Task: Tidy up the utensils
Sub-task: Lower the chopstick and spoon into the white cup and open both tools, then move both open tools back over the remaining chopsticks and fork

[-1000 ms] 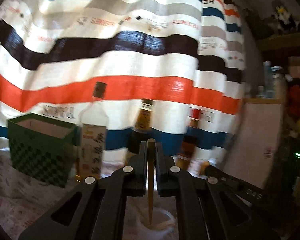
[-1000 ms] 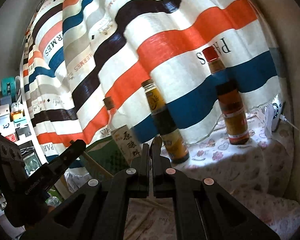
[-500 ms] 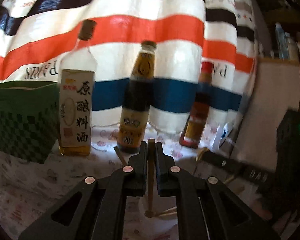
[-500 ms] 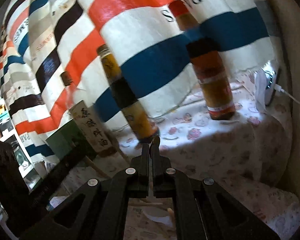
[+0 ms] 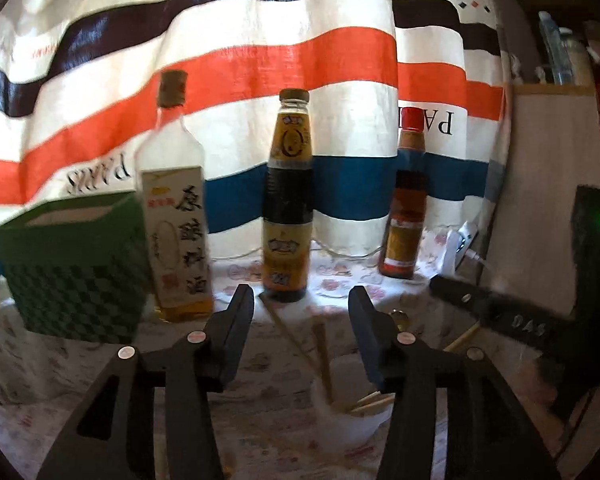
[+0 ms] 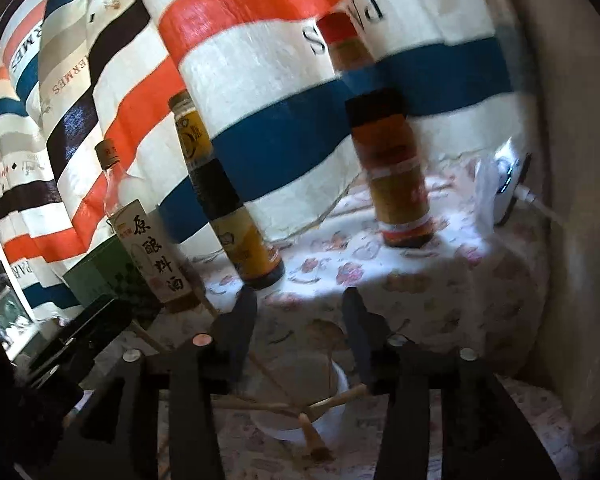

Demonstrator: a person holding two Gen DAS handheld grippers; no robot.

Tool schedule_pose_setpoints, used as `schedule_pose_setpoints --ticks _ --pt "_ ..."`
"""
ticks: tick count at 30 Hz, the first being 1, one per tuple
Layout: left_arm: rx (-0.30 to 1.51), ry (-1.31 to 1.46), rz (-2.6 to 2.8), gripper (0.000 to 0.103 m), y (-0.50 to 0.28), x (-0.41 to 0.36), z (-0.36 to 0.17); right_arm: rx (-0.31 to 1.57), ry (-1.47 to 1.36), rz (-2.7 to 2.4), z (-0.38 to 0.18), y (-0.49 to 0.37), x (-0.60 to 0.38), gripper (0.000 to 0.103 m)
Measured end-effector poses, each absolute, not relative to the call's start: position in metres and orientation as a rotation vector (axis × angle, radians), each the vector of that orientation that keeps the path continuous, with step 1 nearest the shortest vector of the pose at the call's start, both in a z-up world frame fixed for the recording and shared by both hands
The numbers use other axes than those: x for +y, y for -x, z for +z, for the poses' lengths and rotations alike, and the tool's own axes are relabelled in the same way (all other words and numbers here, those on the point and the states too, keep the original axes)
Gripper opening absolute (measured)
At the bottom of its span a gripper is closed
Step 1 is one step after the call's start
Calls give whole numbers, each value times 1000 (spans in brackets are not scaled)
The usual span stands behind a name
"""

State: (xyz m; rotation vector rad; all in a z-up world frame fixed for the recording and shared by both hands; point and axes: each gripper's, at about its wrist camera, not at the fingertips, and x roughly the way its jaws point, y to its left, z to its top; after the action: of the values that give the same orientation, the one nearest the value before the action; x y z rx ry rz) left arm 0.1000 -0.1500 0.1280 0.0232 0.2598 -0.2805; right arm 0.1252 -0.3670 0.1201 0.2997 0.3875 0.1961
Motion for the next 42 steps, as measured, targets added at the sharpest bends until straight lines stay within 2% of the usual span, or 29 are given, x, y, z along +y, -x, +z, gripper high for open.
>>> schedule_pose_setpoints --ticks 2,4,8,11,13,15,21,26,34,37,42 --pt "243 -46 -258 60 -91 -145 132 352 -283 192 128 -113 -365 54" --pt "229 -50 -229 71 -82 -137 137 313 -277 183 135 -101 -364 64" --pt "220 -80 -159 81 -67 -121 144 240 -242 176 148 -81 -360 74" --pt "201 -113 -131 85 -56 -108 143 226 -266 196 152 -70 -361 76" --pt "181 -86 -153 95 -46 -94 144 213 -310 236 154 -59 -363 86" --pt "154 -61 -150 100 -35 -80 143 196 -308 238 156 -47 -360 86" --pt "122 -54 -123 102 -9 -53 126 224 -204 259 147 -19 -332 89" --pt "141 -43 -78 102 3 -35 88 250 -196 257 117 -1 -321 101" --pt "218 19 -67 102 0 -8 30 263 -178 160 74 -11 -305 103" --pt "245 -5 -36 102 -6 -6 21 294 -181 134 60 -18 -304 103" --pt "352 116 -71 102 -23 7 13 341 -88 94 44 -29 -297 103"
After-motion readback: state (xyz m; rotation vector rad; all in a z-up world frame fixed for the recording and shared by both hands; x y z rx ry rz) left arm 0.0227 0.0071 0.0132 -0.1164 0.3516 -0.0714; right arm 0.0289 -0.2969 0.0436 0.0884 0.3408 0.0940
